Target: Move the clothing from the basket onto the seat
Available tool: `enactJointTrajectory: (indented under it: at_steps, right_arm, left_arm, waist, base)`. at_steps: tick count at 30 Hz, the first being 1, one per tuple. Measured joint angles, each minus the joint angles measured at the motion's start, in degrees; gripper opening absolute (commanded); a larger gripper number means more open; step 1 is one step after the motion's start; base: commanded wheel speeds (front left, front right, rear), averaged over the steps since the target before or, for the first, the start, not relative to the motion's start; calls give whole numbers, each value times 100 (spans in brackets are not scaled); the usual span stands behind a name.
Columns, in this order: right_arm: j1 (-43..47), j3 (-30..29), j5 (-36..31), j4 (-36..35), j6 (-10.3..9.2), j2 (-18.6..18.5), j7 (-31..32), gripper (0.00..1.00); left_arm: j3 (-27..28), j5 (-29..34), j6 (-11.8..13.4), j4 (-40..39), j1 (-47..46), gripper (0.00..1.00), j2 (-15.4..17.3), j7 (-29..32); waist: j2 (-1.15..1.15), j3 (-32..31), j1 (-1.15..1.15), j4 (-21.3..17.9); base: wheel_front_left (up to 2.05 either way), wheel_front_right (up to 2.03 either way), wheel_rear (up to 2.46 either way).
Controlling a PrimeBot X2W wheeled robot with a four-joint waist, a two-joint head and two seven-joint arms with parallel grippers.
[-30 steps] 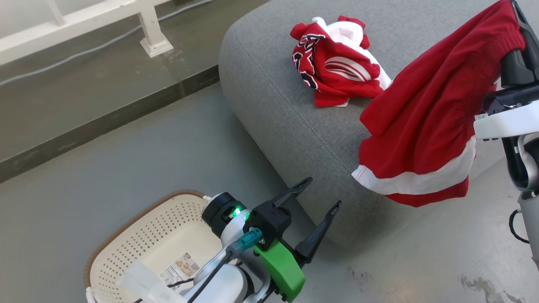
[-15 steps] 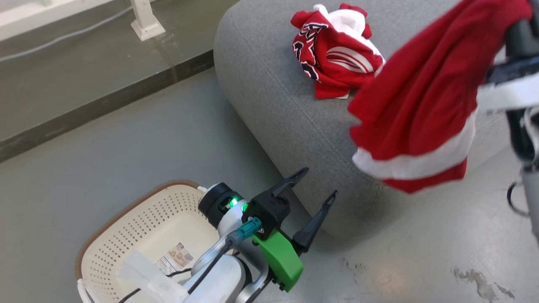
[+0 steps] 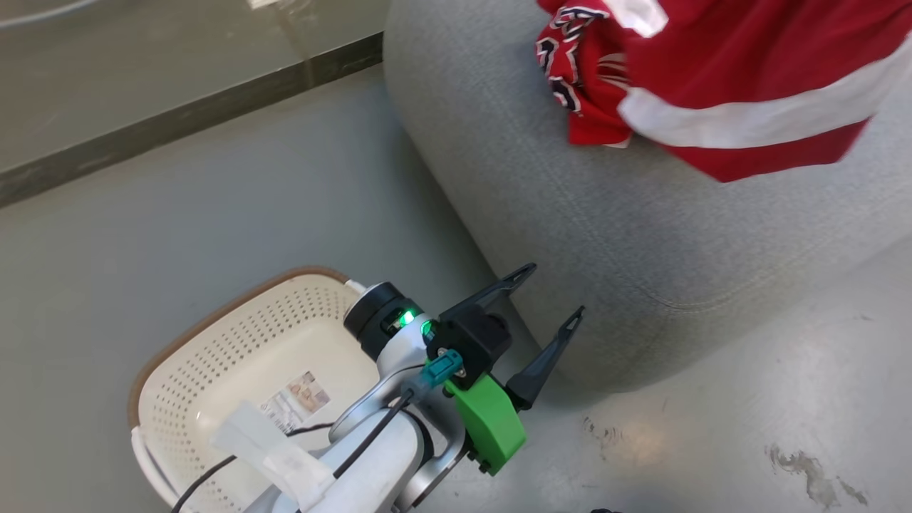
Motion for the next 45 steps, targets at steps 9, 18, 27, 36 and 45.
enactJointTrajectory:
  at_steps: [9,18,27,36,45]
  right_arm:
    - [-365,-279,-25,856,-156,-327,151,0]
    - [-582,-765,-24,1584,-413,-709,147,0]
    - [-533,-589,-12,2176,-511,-237,-148,0]
    - [-251,-354,-181,2924,-608,82,-416,0]
    - [-194,-229,-214,3522,-599,266,-555,52]
  left_arm:
    - [-169,178,-52,-65,-246,100,-1,132]
    - [-358,280,-103,-215,-502,100,-3,240]
    - [-424,352,-110,-327,-758,100,-3,308]
    - [-553,352,-160,-311,-857,100,-3,303]
    - [-577,350,-162,-249,-867,100,3,280]
  waist:
    - [0,297,0,466]
    - [0,625,0,982]
    - [0,1058,0,1222]
    - [0,1310,1,1381]
    - [0,1364,0,1484]
  base:
    - [0,0,0]
    - [0,0,0]
    - [0,0,0]
    - [0,0,0]
    - [0,0,0]
